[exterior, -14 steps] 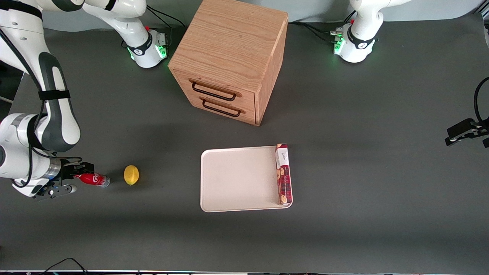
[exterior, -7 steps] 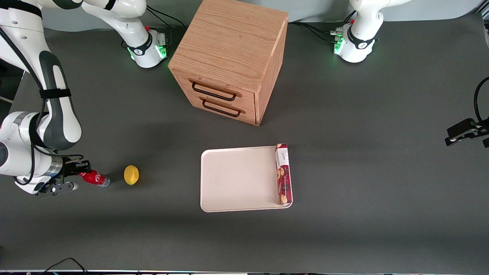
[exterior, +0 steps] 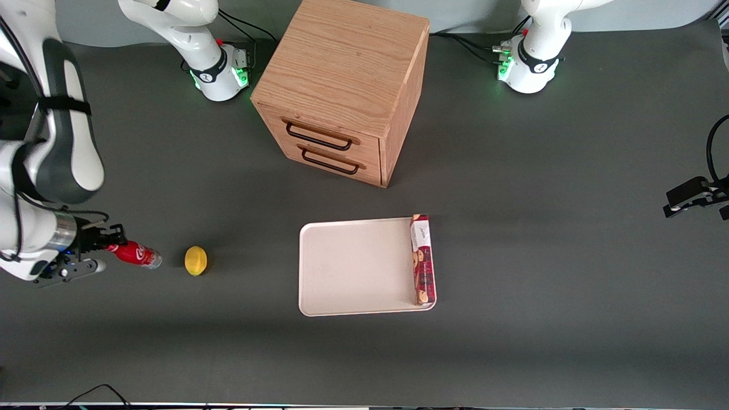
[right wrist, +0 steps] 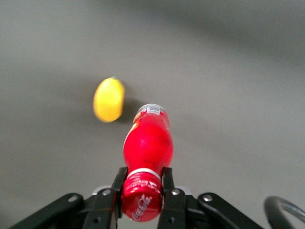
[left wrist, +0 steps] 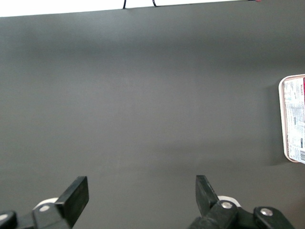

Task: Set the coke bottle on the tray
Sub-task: 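Lift the bottle and carry it over the white tray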

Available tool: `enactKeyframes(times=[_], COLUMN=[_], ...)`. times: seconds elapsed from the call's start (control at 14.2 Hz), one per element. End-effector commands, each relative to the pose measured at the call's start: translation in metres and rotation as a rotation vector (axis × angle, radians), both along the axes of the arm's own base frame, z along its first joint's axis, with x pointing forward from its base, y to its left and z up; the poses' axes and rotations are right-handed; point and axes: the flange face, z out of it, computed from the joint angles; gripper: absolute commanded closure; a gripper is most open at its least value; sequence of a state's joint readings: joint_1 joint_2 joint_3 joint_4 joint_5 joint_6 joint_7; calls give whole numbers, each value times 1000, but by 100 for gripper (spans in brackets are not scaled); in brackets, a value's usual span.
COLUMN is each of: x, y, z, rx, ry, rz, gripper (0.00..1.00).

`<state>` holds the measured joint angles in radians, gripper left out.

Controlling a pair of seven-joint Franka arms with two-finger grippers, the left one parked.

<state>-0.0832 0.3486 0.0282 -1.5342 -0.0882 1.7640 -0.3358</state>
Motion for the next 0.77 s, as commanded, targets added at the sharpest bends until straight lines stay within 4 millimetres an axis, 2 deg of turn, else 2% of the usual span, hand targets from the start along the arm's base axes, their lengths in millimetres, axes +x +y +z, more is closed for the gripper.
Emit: enactKeyframes(times=[0.0,0.14,0.21,0.28,0.35,0.49,0.7], x=[-1,-11,-16,-18,-20,-16,-6], y=[55,100,132,165,200,271,344], z=[101,143,152,153,149,123,62], rx=[13,13,28,42,52,54,43], ry=[-31,-44,-52,-57,-56,-58,-103], rz=[49,26,-11,-72,-134,-289,-449], gripper=[100,100,100,100,100,100,100])
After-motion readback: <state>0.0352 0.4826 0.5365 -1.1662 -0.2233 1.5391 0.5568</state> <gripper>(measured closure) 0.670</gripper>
